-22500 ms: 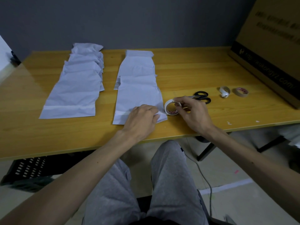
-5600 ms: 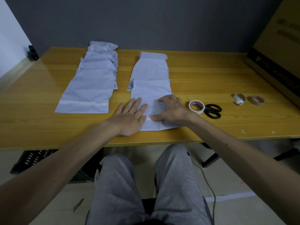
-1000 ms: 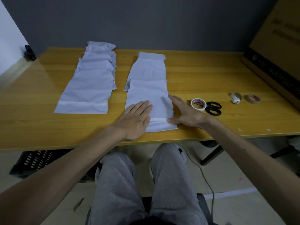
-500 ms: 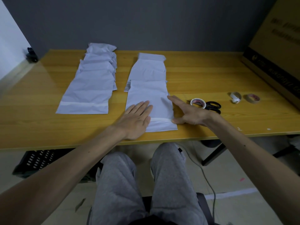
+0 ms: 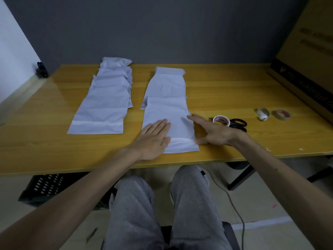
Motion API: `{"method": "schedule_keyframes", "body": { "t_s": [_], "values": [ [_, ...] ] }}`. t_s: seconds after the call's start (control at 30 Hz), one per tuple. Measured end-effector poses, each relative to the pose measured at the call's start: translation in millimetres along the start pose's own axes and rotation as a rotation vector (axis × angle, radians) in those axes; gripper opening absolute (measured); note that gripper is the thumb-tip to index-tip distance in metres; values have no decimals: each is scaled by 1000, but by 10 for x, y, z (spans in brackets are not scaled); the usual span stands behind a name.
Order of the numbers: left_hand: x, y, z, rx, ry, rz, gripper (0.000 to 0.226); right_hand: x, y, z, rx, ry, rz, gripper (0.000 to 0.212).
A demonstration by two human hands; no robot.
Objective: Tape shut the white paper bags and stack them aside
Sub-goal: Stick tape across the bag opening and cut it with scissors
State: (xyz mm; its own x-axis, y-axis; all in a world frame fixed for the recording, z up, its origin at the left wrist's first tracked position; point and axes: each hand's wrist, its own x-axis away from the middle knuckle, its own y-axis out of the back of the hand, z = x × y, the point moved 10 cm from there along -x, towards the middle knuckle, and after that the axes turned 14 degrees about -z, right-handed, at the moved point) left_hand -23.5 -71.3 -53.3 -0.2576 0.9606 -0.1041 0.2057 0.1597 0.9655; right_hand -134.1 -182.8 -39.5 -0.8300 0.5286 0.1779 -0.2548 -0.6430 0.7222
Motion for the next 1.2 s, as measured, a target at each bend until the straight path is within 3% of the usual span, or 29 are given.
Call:
{"method": "schedule_keyframes", "body": {
  "t_s": [0.13,0.2,0.3,0.47,0.63,0.87,1.03,1.2],
  "values": [
    [0,196,20,355,112,-119,67,12,86,46,-145,-59,-60,82],
    [14,325,48,538,163,-211,58,-64,164,97,-191,-87,-160,68],
    [18,530,144,710,202,-359,37,-215,343,188,-60,-33,-372,50],
    [-138,793,573,499,323,-518,29,-425,521,234,84,-13,-614,44],
    [-565,861,898,404,472,-508,8,-617,564,325,89,-8,-713,27],
    [-828,694,1027,380,570,-454,21,-808,609,265,29,-122,-774,22],
    [-793,698,1155,422,700,-495,11,-827,628,262,-31,-148,-809,19],
    [-750,692,1150,470,719,-509,8,-807,630,230,-65,-159,-833,14]
  ]
}}
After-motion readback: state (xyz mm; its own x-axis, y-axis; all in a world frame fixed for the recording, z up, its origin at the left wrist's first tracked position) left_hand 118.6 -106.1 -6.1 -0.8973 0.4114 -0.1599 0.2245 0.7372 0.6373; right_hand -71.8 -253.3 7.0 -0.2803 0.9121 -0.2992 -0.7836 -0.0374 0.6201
